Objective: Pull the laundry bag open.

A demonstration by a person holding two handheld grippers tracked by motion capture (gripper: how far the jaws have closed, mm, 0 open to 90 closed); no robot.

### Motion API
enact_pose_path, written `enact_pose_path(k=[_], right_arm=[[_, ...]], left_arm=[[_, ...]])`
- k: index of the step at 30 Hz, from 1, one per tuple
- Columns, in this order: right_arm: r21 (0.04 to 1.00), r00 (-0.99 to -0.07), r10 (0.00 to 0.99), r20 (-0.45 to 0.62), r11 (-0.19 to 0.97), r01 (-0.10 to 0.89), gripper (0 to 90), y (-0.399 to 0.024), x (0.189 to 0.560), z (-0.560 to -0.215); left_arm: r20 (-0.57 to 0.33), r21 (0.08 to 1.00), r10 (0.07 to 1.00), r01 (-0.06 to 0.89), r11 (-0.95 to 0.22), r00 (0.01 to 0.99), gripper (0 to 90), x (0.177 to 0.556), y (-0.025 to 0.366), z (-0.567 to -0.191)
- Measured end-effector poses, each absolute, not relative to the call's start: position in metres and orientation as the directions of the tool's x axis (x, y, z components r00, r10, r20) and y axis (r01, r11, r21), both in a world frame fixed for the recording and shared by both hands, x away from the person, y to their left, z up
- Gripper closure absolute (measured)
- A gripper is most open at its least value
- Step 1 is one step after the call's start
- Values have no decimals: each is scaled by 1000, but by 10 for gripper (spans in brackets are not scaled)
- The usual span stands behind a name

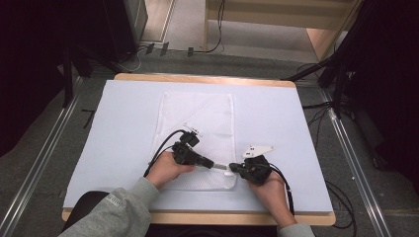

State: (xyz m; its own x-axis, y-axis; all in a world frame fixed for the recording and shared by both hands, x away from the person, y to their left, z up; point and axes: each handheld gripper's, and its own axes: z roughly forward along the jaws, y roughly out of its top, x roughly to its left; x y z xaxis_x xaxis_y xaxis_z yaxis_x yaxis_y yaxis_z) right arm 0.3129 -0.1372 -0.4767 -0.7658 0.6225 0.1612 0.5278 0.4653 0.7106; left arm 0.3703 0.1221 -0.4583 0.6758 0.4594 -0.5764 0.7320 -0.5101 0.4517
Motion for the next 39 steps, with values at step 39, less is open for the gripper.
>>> enact_pose_path(k=[39], right_arm=[[698, -785, 592, 182, 484, 527, 900, -139, 319, -476]], left_arm=[[-514, 431, 589, 781, -452, 624, 881, 351, 258, -444]])
